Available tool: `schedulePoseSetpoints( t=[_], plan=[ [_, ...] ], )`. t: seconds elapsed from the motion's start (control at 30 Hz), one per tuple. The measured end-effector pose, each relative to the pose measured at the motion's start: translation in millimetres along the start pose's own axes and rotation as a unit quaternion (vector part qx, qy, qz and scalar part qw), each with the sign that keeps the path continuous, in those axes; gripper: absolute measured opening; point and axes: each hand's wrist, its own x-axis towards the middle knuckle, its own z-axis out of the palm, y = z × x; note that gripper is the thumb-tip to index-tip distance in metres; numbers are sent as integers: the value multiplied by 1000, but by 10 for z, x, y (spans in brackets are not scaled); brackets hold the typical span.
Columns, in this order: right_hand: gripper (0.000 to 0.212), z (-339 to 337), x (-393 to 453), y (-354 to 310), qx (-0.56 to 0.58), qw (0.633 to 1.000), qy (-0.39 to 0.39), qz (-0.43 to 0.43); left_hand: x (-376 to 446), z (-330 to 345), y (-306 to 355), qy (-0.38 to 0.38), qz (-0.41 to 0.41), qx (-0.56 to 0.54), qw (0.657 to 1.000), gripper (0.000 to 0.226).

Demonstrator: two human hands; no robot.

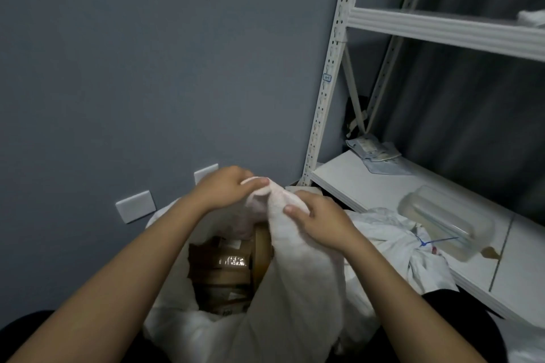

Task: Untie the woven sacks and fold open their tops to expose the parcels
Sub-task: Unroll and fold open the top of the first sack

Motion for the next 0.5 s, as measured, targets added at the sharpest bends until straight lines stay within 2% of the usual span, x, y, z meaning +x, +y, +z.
schedulePoseSetpoints(
  t=[0.03,0.07,0.13,0.17,0.2,0.23,0.27,0.3,0.33,0.37,0.4,0.43,0.47,0.5],
  plan=[
    [27,2,5,33,-2,1000,12,-11,33,-24,26,0,-4,19,1000,66],
    [27,9,12,48,93,996,-11,6,33,-21,75,-12,14,31,999,64],
    [30,-60,14,-16,293,950,-99,39,18,74,216,-44,76,12,996,46],
    [29,-101,15,-19,324,939,-108,49,26,93,270,-48,80,-16,995,41],
    [27,-139,10,-11,308,945,-95,54,65,76,277,-34,63,-27,997,43],
    [24,-166,7,2,235,970,-49,42,125,46,244,-13,33,-31,999,47],
    [22,-168,14,6,93,995,35,18,187,6,204,7,6,-23,1000,51],
    [23,-178,15,-8,31,996,81,10,218,-18,190,15,-2,-7,1000,53],
    [25,-178,42,32,58,995,79,17,231,-8,213,9,17,1,1000,50],
    [25,-194,55,4,179,983,24,43,238,24,273,-8,51,-14,999,43],
    [28,-223,75,-30,291,953,-46,67,236,86,362,-34,91,-55,994,34],
    [36,-251,74,-23,373,919,-84,95,228,144,462,-55,113,-88,988,26],
    [37,-290,66,-33,395,908,-97,105,253,165,525,-50,117,-95,987,28],
    [30,-313,59,-15,378,916,-82,103,312,147,546,-27,105,-82,991,35]
  ],
)
